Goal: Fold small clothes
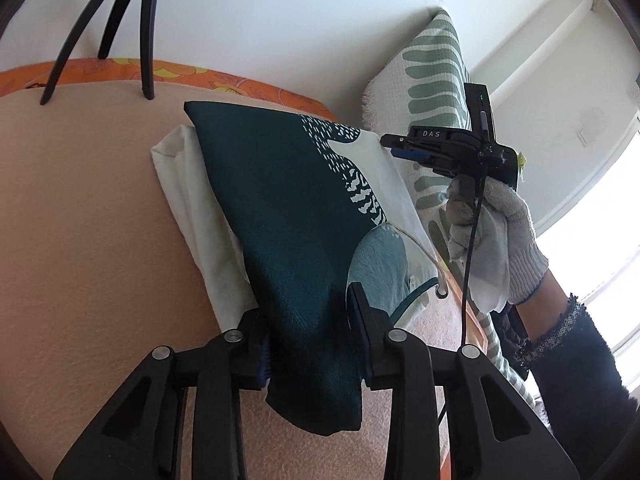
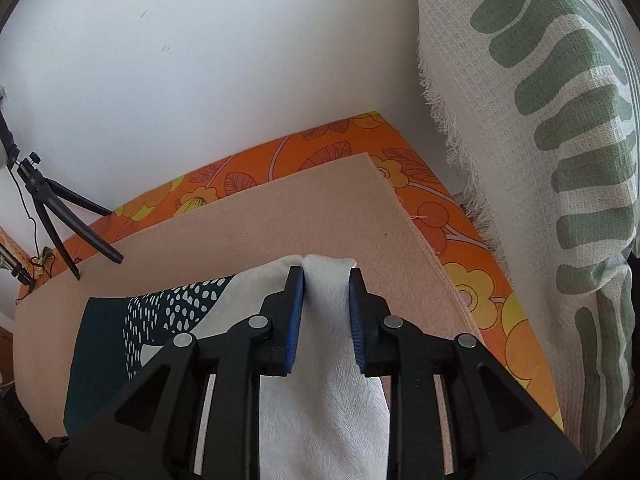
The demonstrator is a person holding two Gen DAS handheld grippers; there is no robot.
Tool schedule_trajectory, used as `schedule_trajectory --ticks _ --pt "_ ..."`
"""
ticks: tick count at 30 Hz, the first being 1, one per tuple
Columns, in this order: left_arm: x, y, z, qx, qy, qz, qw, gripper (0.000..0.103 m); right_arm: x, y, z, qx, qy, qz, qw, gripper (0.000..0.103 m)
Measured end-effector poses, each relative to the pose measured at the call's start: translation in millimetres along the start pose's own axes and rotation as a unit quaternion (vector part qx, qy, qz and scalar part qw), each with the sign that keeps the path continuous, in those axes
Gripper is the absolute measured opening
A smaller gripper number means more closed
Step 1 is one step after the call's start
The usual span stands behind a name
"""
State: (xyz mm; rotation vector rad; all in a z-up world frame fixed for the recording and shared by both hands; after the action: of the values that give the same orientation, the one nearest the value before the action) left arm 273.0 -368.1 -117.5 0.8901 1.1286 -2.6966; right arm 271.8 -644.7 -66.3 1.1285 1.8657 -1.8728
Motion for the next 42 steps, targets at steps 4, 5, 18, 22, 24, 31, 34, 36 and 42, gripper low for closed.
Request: schedule_trajectory --ticks 4,5,18,22,24,31,34,36,42 --pt "4.3 -7.5 0.2 -0.015 0.005 -0.004 0.9999 0.040 -1.4 -9.9 16.8 0.036 0.027 0.017 0.999 0.048" --pt "4.6 -8.0 -0.6 -0.021 0.004 -0.006 0.9998 0.041 -1.4 -12.9 20.6 0.040 0.033 0.020 0.998 0.048" --pt "18.9 -52.7 4.7 -0.100 0.034 0.015 0.9943 0.056 20.6 -74.9 14.7 0.022 0.041 0.051 0.998 0.060" --pt "24.0 -75.9 18.9 -0.117 0.058 0.034 0.9909 0.060 30.5 -101.3 5.2 0.023 0.032 0.062 0.997 0.068" --pt "27.4 -88.5 27.8 -0.126 0.073 0.044 0.9884 0.063 35.3 -115.5 -0.6 0.025 0.024 0.070 0.997 0.072" --pt "38.6 -134.4 57.8 -0.142 0.107 0.091 0.9799 0.080 55.6 -165.6 -18.8 0.015 0.020 0.094 0.995 0.085" --pt "45.0 -151.1 67.2 -0.147 0.121 0.101 0.9765 0.080 69.9 -186.7 -27.1 0.024 0.009 0.104 0.994 0.089" --pt "49.6 -160.9 71.7 -0.150 0.127 0.105 0.9748 0.080 81.5 -200.1 -33.6 0.030 0.001 0.111 0.993 0.092" --pt "69.0 -186.5 82.6 -0.156 0.148 0.115 0.9698 0.082 115.8 -234.0 -53.3 0.036 -0.007 0.130 0.991 0.097"
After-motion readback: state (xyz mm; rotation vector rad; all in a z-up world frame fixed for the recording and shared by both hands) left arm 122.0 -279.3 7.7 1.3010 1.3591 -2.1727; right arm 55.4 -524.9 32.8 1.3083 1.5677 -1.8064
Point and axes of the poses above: each gripper's, at about its wrist camera, not at the fingertips, and y roughly the way its jaws point, z to its right, x to its underside, the point moved 2 cm from there along y, roughly the way its jaws point, and after that the axes turned 2 degrees about -x, right-handed, at the moved point
